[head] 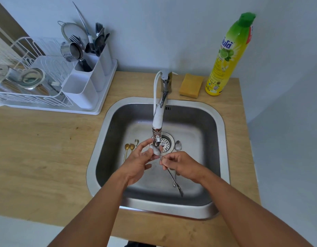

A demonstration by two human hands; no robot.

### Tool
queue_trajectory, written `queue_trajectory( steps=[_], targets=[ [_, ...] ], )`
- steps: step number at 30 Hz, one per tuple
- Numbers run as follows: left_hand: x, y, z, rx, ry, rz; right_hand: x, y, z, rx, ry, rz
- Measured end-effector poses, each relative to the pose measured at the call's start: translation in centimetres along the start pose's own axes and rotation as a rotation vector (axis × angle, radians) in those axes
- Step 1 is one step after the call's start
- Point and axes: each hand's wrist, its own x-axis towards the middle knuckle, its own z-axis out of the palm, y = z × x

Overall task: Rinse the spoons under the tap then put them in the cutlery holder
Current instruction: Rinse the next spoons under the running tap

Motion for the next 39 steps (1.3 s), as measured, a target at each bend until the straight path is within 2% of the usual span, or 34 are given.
queue_trajectory(
  steps=[2,6,9,12,17,23,26,31,39],
  targets=[
    [0.1,0.0,0.3,0.05,0.037,0.052,0.1,-0.3,0.3,-0.001,0.003,-0.006],
    [1.5,0.0,1.5,0.098,0.302,0.207,0.6,-0.9,1.1,-0.127,0.071,-0.043],
    [1.9,0.3,2.7,0.131,0.385,0.219,1.4,-0.9,1.6,-0.176,0.158,-0.019],
    [1.8,-0.2,3.6,0.259,0.429,0.211,2.3,-1.0,1.7,-0.081,0.269,0.006],
    [1.0,-1.6,4.1,0.291,0.35,0.103,3.3,-1.7,1.3,0.117,0.367,0.05],
    [0.3,-1.7,3.0,0.431,0.287,0.072,3.2,-2.1,0.3,0.199,0.486,0.174],
    [-0.2,-1.7,2.5,0.489,0.279,0.029,3.0,-2.0,0.5,0.23,0.496,0.207],
    [0.0,-0.6,2.8,0.267,0.309,-0.044,2.9,-2.0,2.3,0.23,0.432,0.213],
    [-1.5,-1.1,-0.2,0.152,0.136,-0.284,4.2,-3.5,1.5,0.301,0.513,0.237]
  ],
)
